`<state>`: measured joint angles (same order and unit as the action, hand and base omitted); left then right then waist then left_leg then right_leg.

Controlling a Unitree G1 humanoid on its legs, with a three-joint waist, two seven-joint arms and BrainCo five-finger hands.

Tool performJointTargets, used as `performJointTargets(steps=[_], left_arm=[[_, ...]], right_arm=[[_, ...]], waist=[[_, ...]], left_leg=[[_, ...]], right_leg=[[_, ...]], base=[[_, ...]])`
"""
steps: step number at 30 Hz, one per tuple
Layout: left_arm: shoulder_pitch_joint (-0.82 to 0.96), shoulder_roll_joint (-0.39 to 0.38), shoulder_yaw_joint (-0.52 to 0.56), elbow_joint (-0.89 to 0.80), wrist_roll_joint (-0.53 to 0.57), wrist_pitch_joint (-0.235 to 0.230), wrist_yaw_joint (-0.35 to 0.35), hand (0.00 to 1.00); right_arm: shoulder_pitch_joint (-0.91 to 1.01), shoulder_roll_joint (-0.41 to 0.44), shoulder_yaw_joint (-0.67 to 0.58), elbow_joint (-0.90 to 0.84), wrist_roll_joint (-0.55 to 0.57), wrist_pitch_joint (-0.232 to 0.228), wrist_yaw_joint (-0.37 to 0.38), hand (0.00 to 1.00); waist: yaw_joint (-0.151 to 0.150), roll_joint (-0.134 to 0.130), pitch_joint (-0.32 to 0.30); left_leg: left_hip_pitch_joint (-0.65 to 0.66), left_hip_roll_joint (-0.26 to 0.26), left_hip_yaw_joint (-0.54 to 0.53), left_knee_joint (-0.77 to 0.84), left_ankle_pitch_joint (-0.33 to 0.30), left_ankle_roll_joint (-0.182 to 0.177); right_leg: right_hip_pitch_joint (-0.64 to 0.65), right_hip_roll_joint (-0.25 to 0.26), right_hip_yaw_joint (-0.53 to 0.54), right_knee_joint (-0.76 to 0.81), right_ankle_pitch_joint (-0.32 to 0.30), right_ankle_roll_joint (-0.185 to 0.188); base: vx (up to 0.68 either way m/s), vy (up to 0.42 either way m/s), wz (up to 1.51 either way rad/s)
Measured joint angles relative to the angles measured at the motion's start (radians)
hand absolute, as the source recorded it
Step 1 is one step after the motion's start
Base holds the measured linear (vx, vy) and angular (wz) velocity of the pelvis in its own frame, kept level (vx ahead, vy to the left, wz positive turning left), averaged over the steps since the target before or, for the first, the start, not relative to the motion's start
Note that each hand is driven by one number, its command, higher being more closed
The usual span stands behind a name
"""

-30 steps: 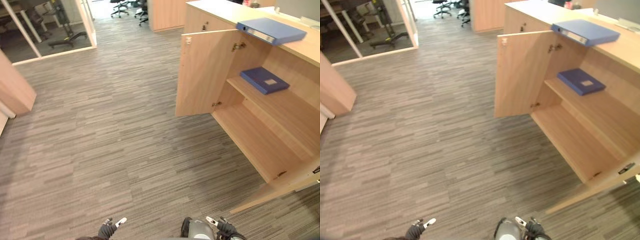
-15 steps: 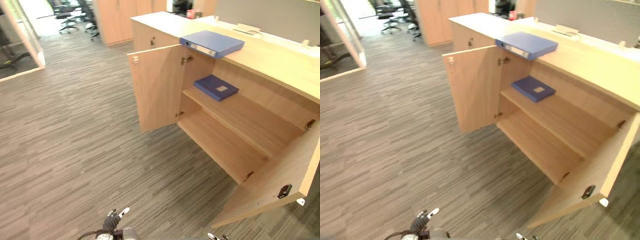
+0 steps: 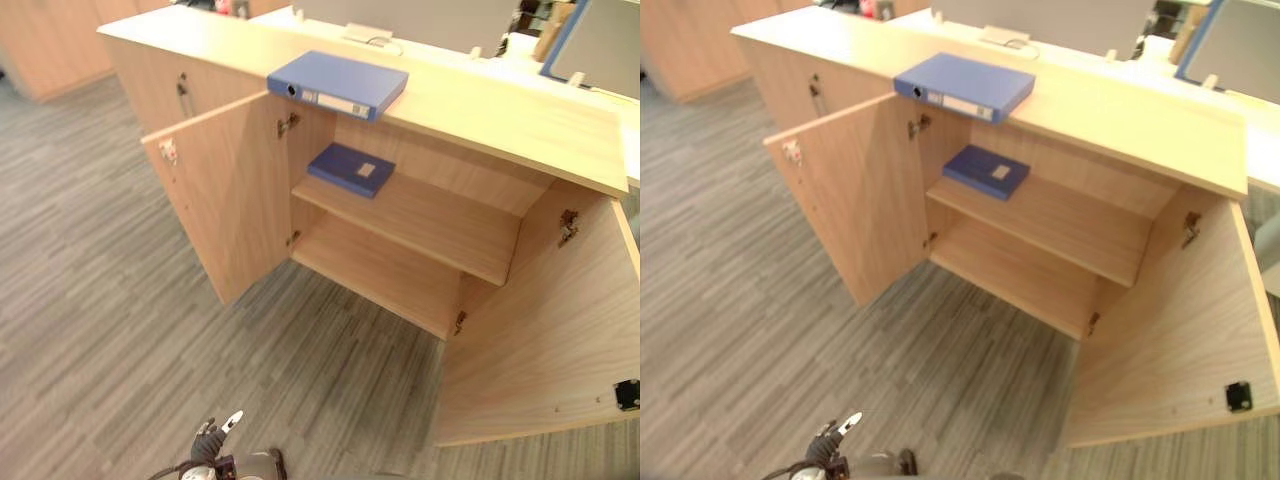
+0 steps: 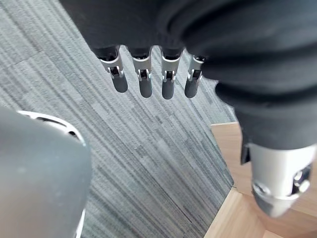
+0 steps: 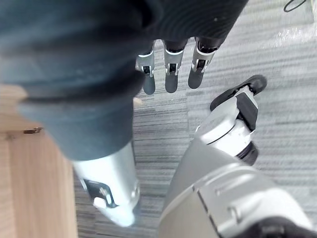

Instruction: Walk over to the cabinet, pick up the folder, carry it to the office cabinet, place the folder inside the office cabinet, then close the office cabinet door

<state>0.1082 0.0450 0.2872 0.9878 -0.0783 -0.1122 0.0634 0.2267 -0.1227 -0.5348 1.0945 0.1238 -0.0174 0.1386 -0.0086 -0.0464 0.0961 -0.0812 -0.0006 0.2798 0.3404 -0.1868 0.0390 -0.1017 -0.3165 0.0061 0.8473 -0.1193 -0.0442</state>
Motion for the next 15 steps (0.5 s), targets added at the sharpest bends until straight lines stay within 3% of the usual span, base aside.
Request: performJointTargets(steps=[1, 3, 6, 9, 11, 12, 13, 15], left_arm=[[0.012, 0.005, -0.002, -0.001, -0.001, 0.005, -0.004, 0.00], [0.024, 0.017, -0.016, -0.003, 0.000, 0.008, -0.006, 0.00], [0.011, 0.032, -0.051, -0.004, 0.030, 0.011, -0.031, 0.00], [-0.010, 0.034, -0.055, -0.004, 0.046, 0.013, -0.042, 0.00], [-0.026, 0.033, -0.057, -0.005, 0.068, 0.013, -0.051, 0.00], [-0.037, 0.033, -0.057, -0.006, 0.092, 0.012, -0.054, 0.00], [-0.042, 0.024, -0.058, -0.005, 0.115, 0.012, -0.058, 0.00], [-0.057, 0.018, -0.057, -0.005, 0.126, 0.012, -0.063, 0.00]], right_arm=[[0.006, -0.020, -0.016, -0.001, -0.013, 0.000, 0.011, 0.00], [0.005, -0.044, -0.029, -0.005, -0.028, 0.001, 0.014, 0.00], [0.001, -0.087, -0.032, -0.021, -0.027, -0.002, 0.030, 0.00], [0.007, -0.116, -0.032, -0.044, -0.023, -0.002, 0.033, 0.00], [0.007, -0.133, -0.032, -0.044, -0.023, -0.002, 0.034, 0.00], [0.008, -0.141, -0.033, -0.043, -0.023, -0.001, 0.035, 0.00], [0.010, -0.155, -0.039, -0.042, -0.023, 0.001, 0.037, 0.00], [-0.011, -0.157, -0.070, -0.042, -0.023, 0.003, 0.045, 0.00]], waist=[[-0.011, 0.004, -0.009], [-0.015, 0.017, -0.004], [-0.029, 0.020, 0.016], [-0.036, 0.019, 0.026], [-0.043, 0.011, 0.032], [-0.049, 0.004, 0.034], [-0.052, 0.012, 0.025], [-0.051, 0.032, 0.019]], left_leg=[[0.044, -0.021, 0.011, -0.037, -0.008, 0.011], [0.130, -0.029, 0.032, -0.107, -0.008, 0.012], [0.223, -0.014, 0.044, -0.172, -0.024, 0.003], [0.278, 0.015, 0.047, -0.206, -0.044, -0.023], [0.314, 0.023, 0.041, -0.224, -0.062, -0.050], [0.336, 0.027, 0.028, -0.230, -0.081, -0.071], [0.347, 0.053, 0.010, -0.234, -0.093, -0.086], [0.349, 0.079, -0.004, -0.230, -0.088, -0.093]], right_leg=[[-0.043, -0.039, -0.068, 0.082, -0.001, -0.005], [-0.085, -0.040, -0.149, 0.119, -0.032, 0.014], [-0.136, 0.052, -0.240, 0.007, -0.120, 0.079], [-0.175, 0.126, -0.308, -0.178, -0.125, 0.090], [-0.197, 0.148, -0.328, -0.288, -0.109, 0.072], [-0.194, 0.151, -0.328, -0.326, -0.040, 0.045], [-0.186, 0.169, -0.351, -0.311, -0.041, 0.016], [-0.176, 0.188, -0.373, -0.303, -0.086, 0.005]], base=[[0.36, 0.383, -0.33], [0.33, 0.253, -0.39], [0.27, 0.071, -0.19], [0.30, -0.042, 0.00], [0.37, -0.130, 0.14], [0.44, -0.192, 0.27], [0.39, -0.181, 0.28], [0.63, -0.307, 0.23]])
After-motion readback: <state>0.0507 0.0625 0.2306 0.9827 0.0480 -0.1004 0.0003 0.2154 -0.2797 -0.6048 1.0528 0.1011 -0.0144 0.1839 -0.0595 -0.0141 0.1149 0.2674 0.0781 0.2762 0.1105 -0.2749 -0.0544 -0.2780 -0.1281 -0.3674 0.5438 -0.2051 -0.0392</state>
